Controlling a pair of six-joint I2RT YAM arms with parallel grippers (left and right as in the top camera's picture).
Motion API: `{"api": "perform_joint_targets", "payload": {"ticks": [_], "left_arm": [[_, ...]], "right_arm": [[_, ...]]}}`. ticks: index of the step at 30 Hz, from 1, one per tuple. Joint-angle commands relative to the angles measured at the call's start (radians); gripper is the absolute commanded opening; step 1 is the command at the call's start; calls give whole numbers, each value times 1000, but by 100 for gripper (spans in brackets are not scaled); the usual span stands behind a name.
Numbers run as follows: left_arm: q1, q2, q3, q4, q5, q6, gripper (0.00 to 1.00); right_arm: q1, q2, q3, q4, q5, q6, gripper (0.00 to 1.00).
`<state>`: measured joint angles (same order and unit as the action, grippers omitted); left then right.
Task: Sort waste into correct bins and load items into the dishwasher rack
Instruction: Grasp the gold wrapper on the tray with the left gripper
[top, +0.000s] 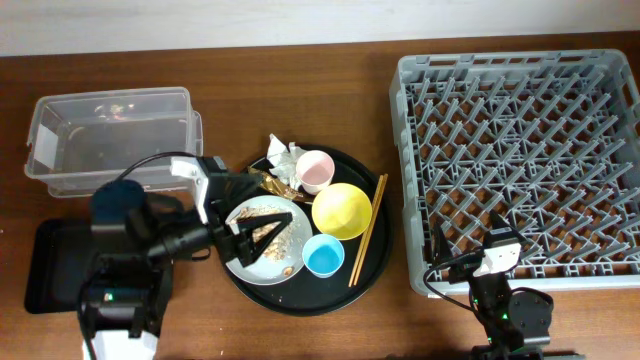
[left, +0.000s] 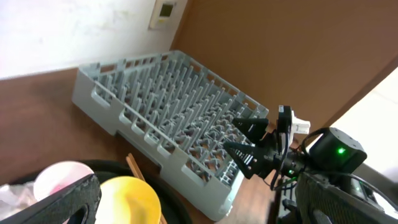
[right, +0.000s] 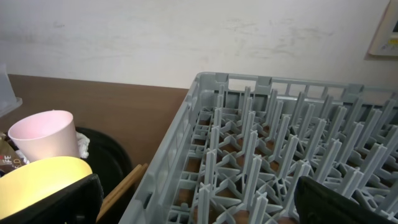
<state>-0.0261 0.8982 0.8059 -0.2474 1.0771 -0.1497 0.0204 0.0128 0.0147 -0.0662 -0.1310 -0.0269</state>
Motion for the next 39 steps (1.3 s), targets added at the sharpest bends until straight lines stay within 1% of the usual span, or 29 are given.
{"api": "perform_joint_targets", "payload": {"ticks": [1,2,3,4,10,13,14,16,18,19,20,21,22,23,25,26,27,28,29,31,33,36,39], "left_arm": [[-45,57,188,-282,-366,13,99],[-73,79,265,-407,-568,24,99],[-99,95,319,-473,-702,24,99],[-121,102,347,-492,-787,24,99],[-131,102,348,-496,-795,24,99],[-131,102,348,-458,-705,24,99],[-131,107,348,-443,-706,24,77],[-131,143,357,-420,-707,17,67],[-131,250,427,-499,-710,-14,67],[-131,309,474,-561,-727,-14,70],[-131,378,531,-631,-769,-16,75],[-131,503,626,-726,-850,-44,84],[-131,559,660,-746,-863,-45,86],[-131,620,676,-729,-861,-47,93],[-131,709,676,-664,-856,-49,93],[-131,757,676,-637,-857,-99,91],[-131,794,676,-623,-858,-152,82],[-131,830,676,-612,-857,-231,78],[-131,875,676,-604,-857,-337,69],[-131,937,676,-604,-856,-459,62],[-133,987,676,-603,-857,-513,62],[-159,1047,676,-589,-858,-529,62],[-194,1098,676,-566,-883,-587,62]], "right_arm": [[6,-7,-9,0,5,1,99],[6,-7,-9,0,5,1,99],[6,-7,-9,0,5,1,99],[6,-7,-9,0,5,1,99],[6,-7,-9,0,5,1,99],[6,-7,-9,0,5,1,99],[6,-7,-9,0,5,1,99],[6,-7,-9,0,5,1,99],[6,-7,-9,0,5,1,99],[6,-7,-9,0,5,1,99],[6,-7,-9,0,5,1,99],[6,-7,-9,0,5,1,99],[6,-7,-9,0,5,1,99],[6,-7,-9,0,5,1,99],[6,-7,-9,0,5,1,99],[6,-7,-9,0,5,1,99],[6,-7,-9,0,5,1,99],[6,-7,-9,0,5,1,99],[6,-7,-9,0,5,1,99],[6,-7,-9,0,5,1,99],[6,-7,-9,0,5,1,99],[6,-7,-9,0,5,1,99],[6,-7,-9,0,5,1,99]]}}
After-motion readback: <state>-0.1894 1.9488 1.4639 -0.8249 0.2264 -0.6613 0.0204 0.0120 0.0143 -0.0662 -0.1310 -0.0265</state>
